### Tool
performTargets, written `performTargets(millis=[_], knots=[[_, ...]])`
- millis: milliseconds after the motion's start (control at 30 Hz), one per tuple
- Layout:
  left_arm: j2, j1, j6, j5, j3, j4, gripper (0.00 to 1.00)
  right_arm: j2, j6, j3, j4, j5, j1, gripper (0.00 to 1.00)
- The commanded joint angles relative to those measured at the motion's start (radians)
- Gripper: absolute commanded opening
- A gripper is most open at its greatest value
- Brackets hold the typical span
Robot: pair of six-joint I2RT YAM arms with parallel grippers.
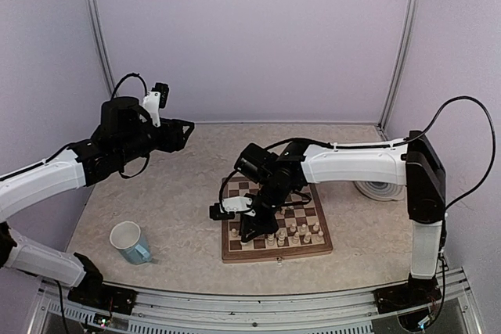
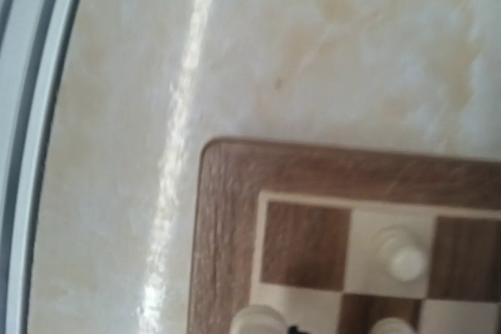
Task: Set up the chess pieces on the board
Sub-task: Place the knight on b1.
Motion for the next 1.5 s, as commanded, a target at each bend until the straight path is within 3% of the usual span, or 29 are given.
performTargets(millis=[0, 800, 1167, 1467], knots=[[-0.023, 0.005, 0.002, -0.001, 0.011, 0.001, 0.69, 0.025, -0.024, 0.027, -0.06, 0.047, 0.024, 0.0], [-0.002, 0.004, -0.004, 0.038, 0.014, 0.0, 0.69, 0.077, -0.013, 0.039, -0.026, 0.106, 0.031, 0.06], [0.009, 0.004, -0.002, 0.047, 0.017, -0.002, 0.68, 0.067, -0.003, 0.043, -0.019, 0.108, 0.031, 0.29], [0.031, 0.0, -0.001, 0.056, 0.021, -0.004, 0.69, -0.012, -0.016, 0.195, -0.129, 0.016, -0.025, 0.37]])
